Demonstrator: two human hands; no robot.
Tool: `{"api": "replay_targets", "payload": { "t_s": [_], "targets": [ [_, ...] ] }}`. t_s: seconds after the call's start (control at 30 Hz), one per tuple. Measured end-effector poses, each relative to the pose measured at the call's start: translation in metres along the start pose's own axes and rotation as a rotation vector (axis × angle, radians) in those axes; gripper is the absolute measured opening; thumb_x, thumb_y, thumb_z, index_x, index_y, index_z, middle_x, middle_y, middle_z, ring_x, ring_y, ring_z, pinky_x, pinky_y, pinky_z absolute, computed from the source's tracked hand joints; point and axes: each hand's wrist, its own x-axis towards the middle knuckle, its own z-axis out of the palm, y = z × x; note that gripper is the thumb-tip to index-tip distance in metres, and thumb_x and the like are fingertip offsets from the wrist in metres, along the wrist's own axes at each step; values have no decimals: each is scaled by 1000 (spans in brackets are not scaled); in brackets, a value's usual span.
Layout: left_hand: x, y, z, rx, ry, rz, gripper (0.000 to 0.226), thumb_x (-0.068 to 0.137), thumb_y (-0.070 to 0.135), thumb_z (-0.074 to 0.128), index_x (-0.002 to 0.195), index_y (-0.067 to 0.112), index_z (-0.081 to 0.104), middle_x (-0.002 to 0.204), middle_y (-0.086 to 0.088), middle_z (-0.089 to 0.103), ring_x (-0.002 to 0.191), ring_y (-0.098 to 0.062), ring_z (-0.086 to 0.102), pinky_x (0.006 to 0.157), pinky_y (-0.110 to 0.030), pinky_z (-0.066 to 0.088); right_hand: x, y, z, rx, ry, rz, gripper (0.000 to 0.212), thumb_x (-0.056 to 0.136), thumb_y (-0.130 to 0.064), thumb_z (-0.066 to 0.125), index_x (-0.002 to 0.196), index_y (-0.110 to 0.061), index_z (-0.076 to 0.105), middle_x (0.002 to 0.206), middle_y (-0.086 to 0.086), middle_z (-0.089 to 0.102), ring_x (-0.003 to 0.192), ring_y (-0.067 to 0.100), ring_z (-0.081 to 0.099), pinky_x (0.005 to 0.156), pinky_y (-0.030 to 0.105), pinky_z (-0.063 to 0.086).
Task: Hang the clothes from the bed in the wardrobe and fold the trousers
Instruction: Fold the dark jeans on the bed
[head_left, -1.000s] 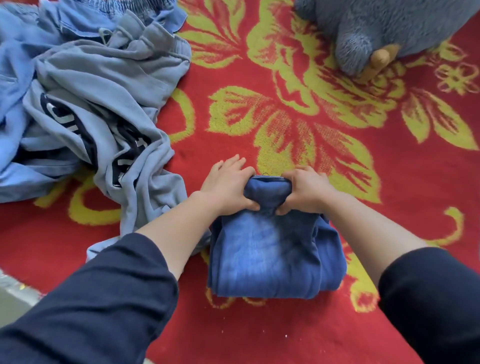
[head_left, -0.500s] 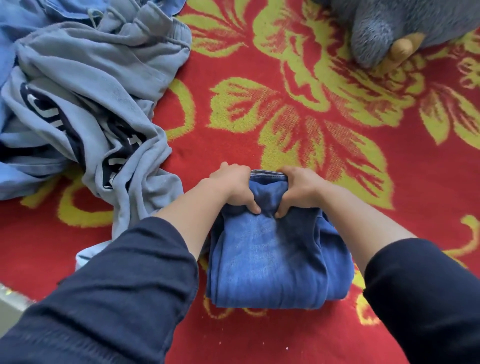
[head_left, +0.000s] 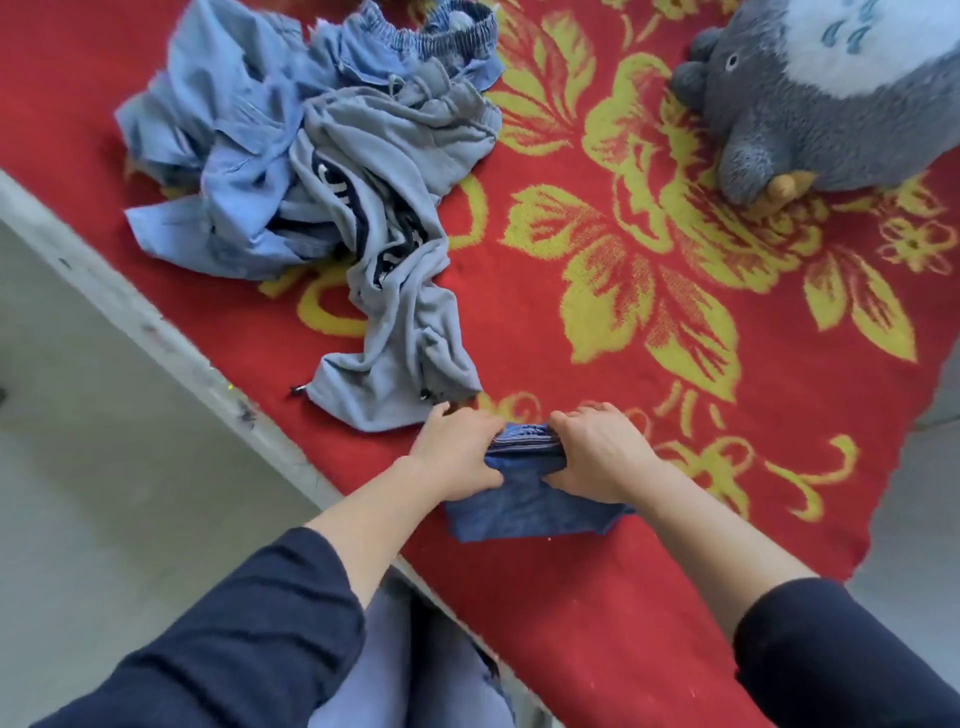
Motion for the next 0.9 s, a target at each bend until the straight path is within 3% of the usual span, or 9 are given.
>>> {"api": "replay_targets", "payload": {
  "t_s": [0.1,0.27,0.43,0.63,0.73,0.9],
  "targets": [
    [-59,7,-6,-21,75,-25,35,71,36,63,102,22,56,105,1,60,104,-23,55,88,-35,40,-26,-31,-20,-55,29,-84,39,72,-45,62,99,-19,50,90,2,67,91,28,63,87,36,41],
    [-156,-26,-29,-128,244,-166,38,69,36,65,104,23,58,102,3,60,100,-22,56,83,-35,43,-30,-102,-59,-133,119,-311,44,74,-51,63,102,-20,48,90,-1,67,89,26,63,82,34,39],
    [-245,-107,-62,-264,266,-374,42,72,48,75,104,26,59,103,4,57,99,-21,56,80,-36,47,12,-220,-103,-177,132,-536,44,79,-50,62,99,-14,47,89,7,67,84,33,63,64,33,29],
    [-365,-231,-76,-396,426,-591,48,71,54,76,104,22,61,97,6,54,92,-18,54,74,-34,43,80,-396,-140,-273,139,-797,44,85,-53,54,105,-14,46,93,5,68,86,33,63,68,32,26],
    [-434,-294,-76,-440,501,-694,43,75,53,72,104,24,61,92,10,50,91,-17,55,70,-30,37,107,-498,-155,-326,127,-912,45,87,-53,52,107,-14,45,99,7,68,91,33,63,70,34,34],
    [-556,-387,-80,-418,580,-851,38,79,55,68,102,26,61,90,9,51,92,-18,56,76,-33,43,135,-668,-168,-431,132,-1089,41,92,-48,45,114,-13,45,110,9,65,99,32,60,82,38,41]
  ]
}}
